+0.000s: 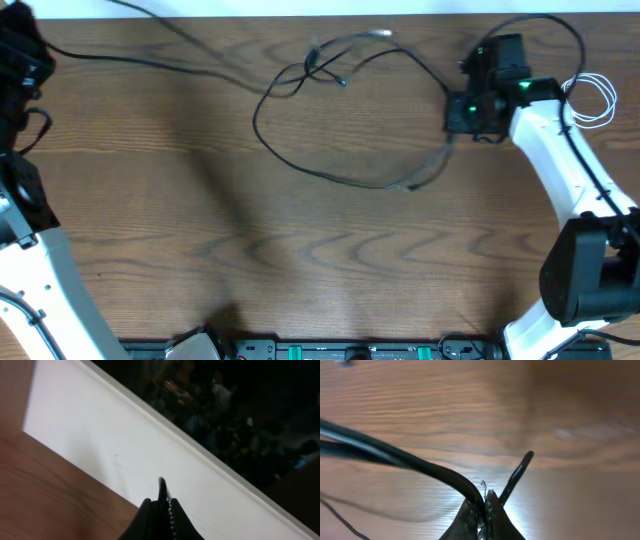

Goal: Untangle cables

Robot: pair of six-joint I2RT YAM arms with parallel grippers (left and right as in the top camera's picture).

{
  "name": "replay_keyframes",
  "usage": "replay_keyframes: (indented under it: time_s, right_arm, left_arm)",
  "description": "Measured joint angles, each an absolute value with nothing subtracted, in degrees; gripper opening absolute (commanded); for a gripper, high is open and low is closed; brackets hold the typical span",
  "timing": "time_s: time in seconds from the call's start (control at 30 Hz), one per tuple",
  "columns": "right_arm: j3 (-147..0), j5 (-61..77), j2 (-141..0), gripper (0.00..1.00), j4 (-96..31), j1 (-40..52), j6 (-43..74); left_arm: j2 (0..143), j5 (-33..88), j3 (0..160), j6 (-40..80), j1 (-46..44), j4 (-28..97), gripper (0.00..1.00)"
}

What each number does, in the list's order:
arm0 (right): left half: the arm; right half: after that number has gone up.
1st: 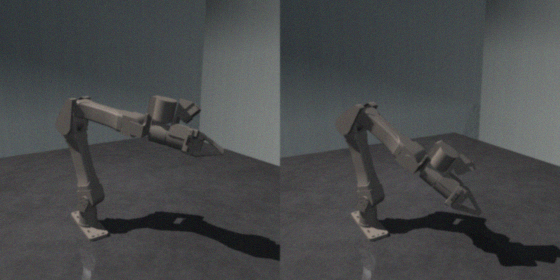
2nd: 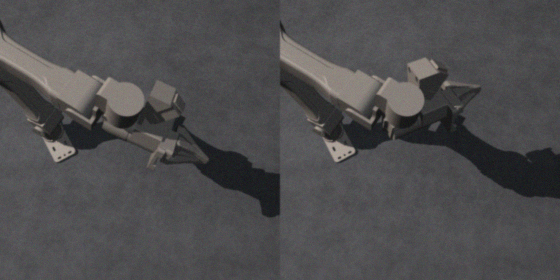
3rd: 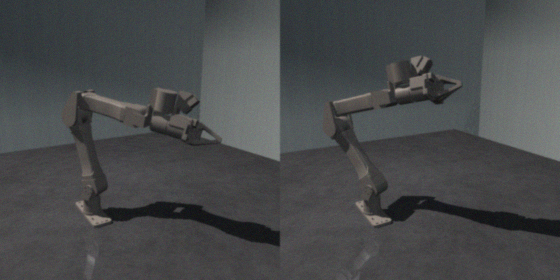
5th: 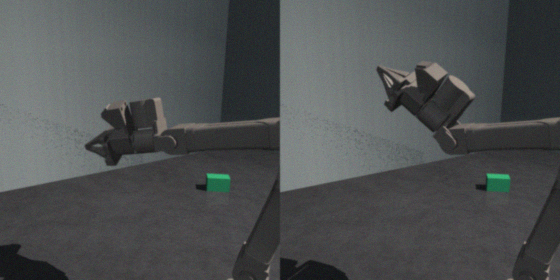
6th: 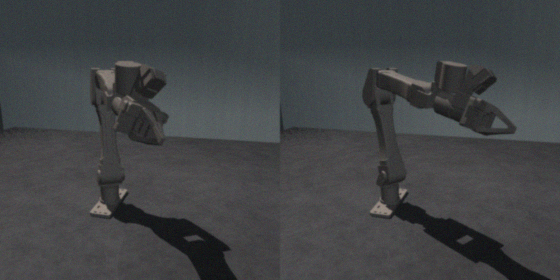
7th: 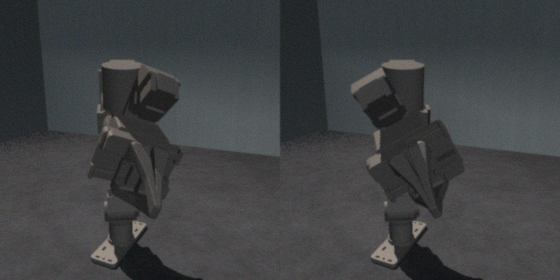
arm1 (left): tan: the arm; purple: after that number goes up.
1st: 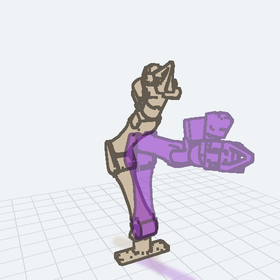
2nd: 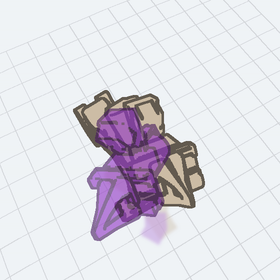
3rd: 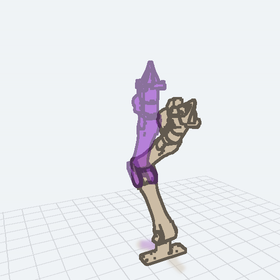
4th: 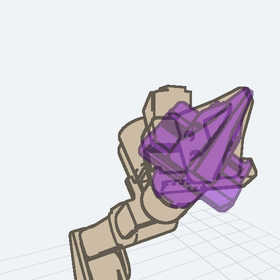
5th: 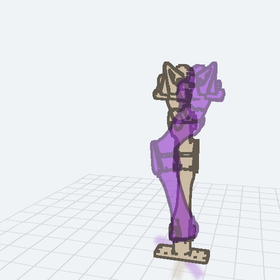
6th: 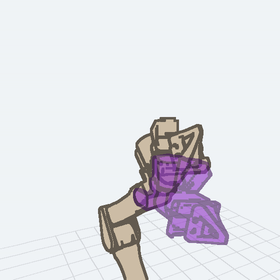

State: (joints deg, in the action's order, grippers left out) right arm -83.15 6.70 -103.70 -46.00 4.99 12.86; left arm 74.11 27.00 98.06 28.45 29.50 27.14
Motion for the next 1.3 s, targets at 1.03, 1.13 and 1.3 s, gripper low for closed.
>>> replay_keyframes:
  time_s: [1.03, 1.13, 1.3]
  right_arm:
    - [-125.29, 10.9, -104.09, 0.01, -57.8, -1.87, 6.37]
    - [-136.11, 6.26, -103.77, 0.01, -58.67, -9.85, 6.59]
    - [-145.23, 3.16, -103.57, 0.01, -54.0, -25.76, 7.2]
  left_arm:
    - [75.77, 23.66, 98.06, 24.69, 16.88, 40.95, 0.07]
    - [76.44, 23.66, 98.06, 22.59, 14.61, 41.28, 0.07]
    - [78.74, 23.64, 98.06, 21.41, 12.86, 41.54, 0.07]
